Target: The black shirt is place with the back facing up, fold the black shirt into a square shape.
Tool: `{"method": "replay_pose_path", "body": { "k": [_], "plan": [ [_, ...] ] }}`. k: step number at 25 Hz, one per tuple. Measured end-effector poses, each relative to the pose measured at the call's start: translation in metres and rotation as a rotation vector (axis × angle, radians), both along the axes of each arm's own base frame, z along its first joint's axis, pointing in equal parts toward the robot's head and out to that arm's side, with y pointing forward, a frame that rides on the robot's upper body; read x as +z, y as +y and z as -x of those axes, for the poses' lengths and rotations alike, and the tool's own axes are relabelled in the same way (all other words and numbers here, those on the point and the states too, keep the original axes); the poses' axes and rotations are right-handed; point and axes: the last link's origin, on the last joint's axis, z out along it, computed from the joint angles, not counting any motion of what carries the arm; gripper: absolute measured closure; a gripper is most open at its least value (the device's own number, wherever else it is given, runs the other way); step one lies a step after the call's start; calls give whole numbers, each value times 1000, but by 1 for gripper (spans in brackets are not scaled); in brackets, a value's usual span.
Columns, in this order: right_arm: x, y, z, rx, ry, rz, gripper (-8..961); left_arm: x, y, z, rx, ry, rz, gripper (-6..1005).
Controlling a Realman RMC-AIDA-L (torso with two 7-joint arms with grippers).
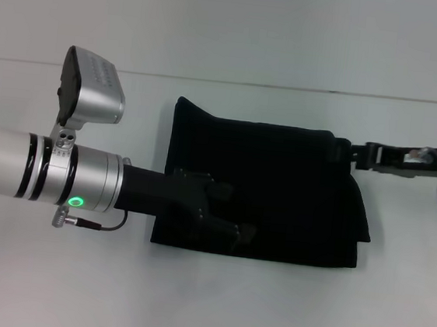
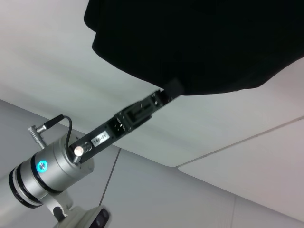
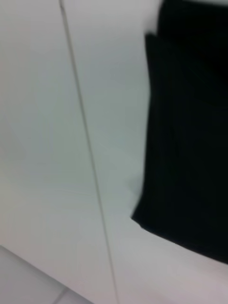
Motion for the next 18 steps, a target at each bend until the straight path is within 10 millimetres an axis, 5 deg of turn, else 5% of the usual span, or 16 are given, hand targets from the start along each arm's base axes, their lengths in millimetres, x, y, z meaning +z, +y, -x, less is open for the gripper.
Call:
{"method": "replay_pose_path", "body": {
  "k": [9, 18],
  "plan": [
    [23, 2, 15, 147, 48, -66, 227, 0, -1, -1, 2, -5, 14, 65],
    [-16, -5, 33, 274, 27, 39, 485, 0, -3, 0, -1, -10, 15, 65]
  ]
}}
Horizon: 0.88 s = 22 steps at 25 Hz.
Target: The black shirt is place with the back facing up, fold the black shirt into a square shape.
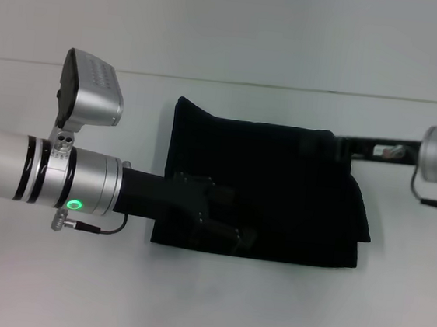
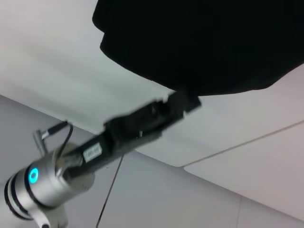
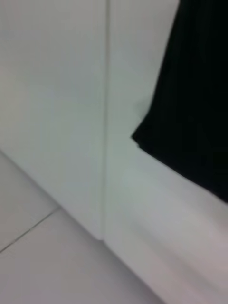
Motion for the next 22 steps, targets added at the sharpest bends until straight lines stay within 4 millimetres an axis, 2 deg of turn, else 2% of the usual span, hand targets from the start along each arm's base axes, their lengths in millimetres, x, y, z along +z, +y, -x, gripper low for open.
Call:
{"method": "replay_pose_path", "body": {
  "k": [4, 9, 11, 17, 22],
  "plan": [
    [-13, -2, -8, -14, -66, -8, 570, 0, 1, 0, 2, 2, -4, 65],
    [-20, -7, -17, -12, -110, -12, 676, 1, 2, 1, 10, 4, -12, 65],
    [-21, -9, -21, -9, -125, -10, 887, 1, 2, 1, 11, 4, -13, 65],
    [-20, -15, -32, 21, -154, -34, 954, 1, 4, 1, 24, 4, -12, 65],
    [-15, -18, -36, 33, -156, -41, 918, 3, 10, 2, 59, 13, -43, 65]
  ]
}}
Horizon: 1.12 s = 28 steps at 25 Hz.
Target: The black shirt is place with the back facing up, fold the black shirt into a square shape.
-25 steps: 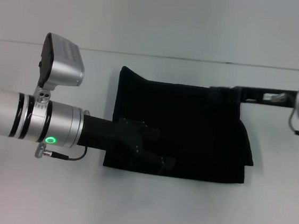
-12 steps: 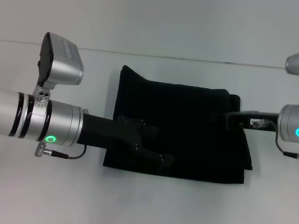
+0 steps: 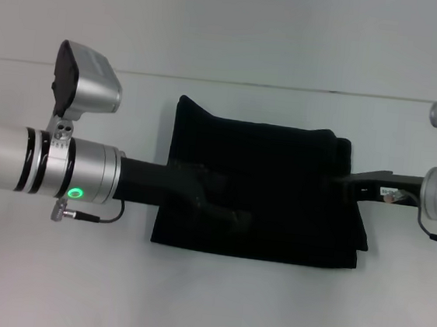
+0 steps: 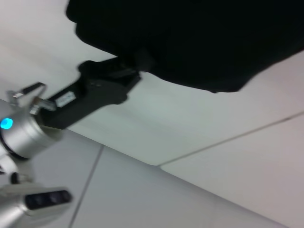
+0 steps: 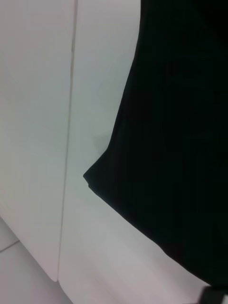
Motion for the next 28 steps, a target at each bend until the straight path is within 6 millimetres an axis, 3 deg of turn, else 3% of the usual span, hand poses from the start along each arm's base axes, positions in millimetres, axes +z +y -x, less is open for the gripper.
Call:
{"method": "replay_pose_path", "body": {
  "k": [11, 18, 25, 28],
  "plan": [
    [48, 1, -4, -54, 139, -72, 838, 3, 8, -3, 25, -18, -43, 65],
    [65, -8, -16, -215, 211, 7, 631, 3, 8, -3, 24, -18, -43, 65],
    [63, -16, -28, -357, 182, 79, 364, 6, 8, -1, 12, -8, -46, 65],
    [59, -18, -30, -381, 191, 96, 343, 6, 9, -1, 12, -7, -49, 65]
  ]
}}
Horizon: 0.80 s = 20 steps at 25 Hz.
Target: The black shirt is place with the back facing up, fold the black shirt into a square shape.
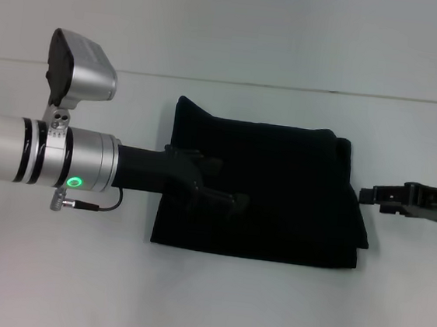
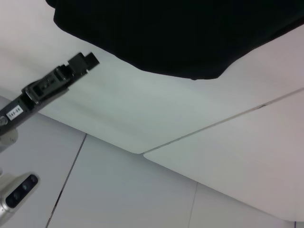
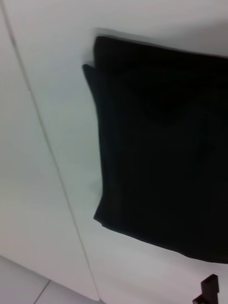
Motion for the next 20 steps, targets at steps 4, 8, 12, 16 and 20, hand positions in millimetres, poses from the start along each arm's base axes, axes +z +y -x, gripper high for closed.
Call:
{"method": "replay_pose_path", "body": {
  "k": [4, 8, 12, 16, 20],
  "plan": [
    [-7, -1, -1, -21, 12, 14, 331, 3, 2, 0, -3, 3, -14, 65],
    [-17, 0, 0, -36, 17, 10, 335, 4, 2, 0, -5, 3, -17, 65],
    [-29, 2, 5, -36, 19, 21, 339, 4, 2, 0, -5, 8, -17, 65],
    [-33, 3, 10, -30, 27, 22, 355, 5, 2, 1, -3, 5, -20, 65],
    [-37, 3, 11, -18, 25, 20, 375, 5, 2, 2, -2, 9, -21, 65]
  ]
}}
